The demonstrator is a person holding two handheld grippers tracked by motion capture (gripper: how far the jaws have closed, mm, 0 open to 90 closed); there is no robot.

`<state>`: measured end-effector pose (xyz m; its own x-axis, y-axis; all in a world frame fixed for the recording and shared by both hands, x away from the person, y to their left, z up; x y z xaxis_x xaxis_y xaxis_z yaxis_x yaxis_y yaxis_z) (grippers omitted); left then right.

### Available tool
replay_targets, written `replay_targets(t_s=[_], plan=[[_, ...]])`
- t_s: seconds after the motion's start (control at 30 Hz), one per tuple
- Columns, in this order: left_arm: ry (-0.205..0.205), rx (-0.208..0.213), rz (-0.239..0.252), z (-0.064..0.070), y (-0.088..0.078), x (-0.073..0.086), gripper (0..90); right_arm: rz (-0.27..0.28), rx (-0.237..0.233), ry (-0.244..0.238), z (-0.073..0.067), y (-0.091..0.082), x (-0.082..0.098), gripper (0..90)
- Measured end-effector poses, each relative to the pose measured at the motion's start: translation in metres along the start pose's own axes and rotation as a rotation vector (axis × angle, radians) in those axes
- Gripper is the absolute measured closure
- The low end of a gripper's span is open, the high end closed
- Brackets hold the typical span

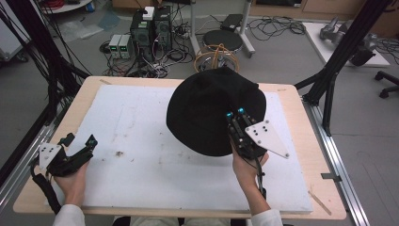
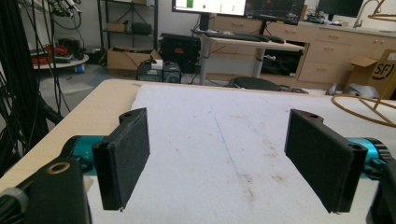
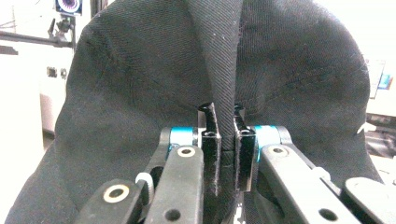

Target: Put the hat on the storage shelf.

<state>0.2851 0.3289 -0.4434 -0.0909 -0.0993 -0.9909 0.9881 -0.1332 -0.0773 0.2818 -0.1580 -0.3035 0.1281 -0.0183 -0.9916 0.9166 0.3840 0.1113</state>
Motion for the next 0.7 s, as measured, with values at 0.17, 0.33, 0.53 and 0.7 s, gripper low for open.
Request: replay_targets(t_s=[0.17,0.33,0.53,0.7], plan=[[0.001,0.001,-0.004,0.001,0.001,0.001,22.4,0.025,0.005,-0.003,0.003,0.013,-0.008,85.7],[0.006,-0.003,-0.005,0.001,0.000,0.001,22.4,0.046,0.014,-0.003,0.009,0.033,-0.021,85.7],[0.002,-0.014,-0.002,0.000,-0.001,0.001,22.4,0.054,0.027,-0.005,0.016,0.049,-0.032,85.7],[0.001,-0.015,-0.002,0.000,-0.001,0.001,22.4,0.056,0.041,0.012,0.027,0.065,-0.040,85.7]])
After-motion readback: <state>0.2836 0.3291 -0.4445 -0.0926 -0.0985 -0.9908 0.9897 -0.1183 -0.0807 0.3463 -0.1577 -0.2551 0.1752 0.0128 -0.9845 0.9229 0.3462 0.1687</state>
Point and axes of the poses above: each handheld gripper's, and its own axes: y roughly forward along the jaws, x roughly out of its underside, z roughly to its right, the point moved 2 cm from there along y, roughly forward along the jaws
